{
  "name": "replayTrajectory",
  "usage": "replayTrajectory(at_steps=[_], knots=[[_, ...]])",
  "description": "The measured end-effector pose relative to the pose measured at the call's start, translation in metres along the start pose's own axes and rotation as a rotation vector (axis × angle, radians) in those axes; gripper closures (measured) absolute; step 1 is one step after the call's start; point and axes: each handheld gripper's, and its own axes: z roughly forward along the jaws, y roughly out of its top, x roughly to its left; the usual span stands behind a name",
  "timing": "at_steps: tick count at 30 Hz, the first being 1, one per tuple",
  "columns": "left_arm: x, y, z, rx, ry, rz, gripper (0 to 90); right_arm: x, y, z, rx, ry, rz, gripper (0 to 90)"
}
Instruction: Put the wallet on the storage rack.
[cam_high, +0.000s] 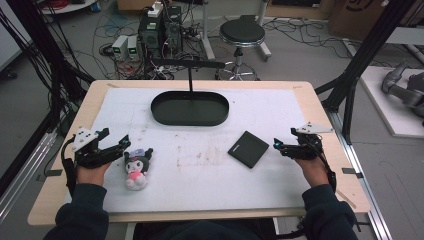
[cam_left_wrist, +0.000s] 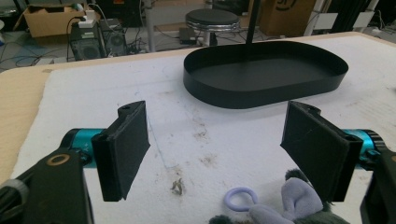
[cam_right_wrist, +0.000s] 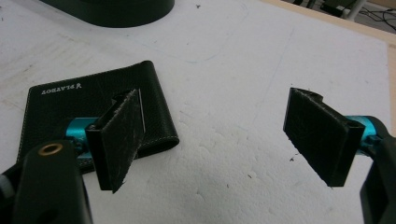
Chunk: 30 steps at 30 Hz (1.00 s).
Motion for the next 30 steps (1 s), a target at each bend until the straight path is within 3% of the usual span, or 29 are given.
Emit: replayTrajectory(at_steps=[15,21,30], knots=[[-0.002,-0.001,0.001,0.001,-0.002,-0.001,23.4,-0.002,-0.004,-0.001,0.002,0.033,0.012,20.9],[-0.003,-0.002,0.003,0.001,-0.013,0.007,23.6,0.001,-0.004,0.005,0.016,0.098,-0.005,20.8],[-0.004,-0.006,0.003,0.014,-0.019,0.01,24.2,0.02,0.0,0.032,0.076,0.188,-0.041,23.8]])
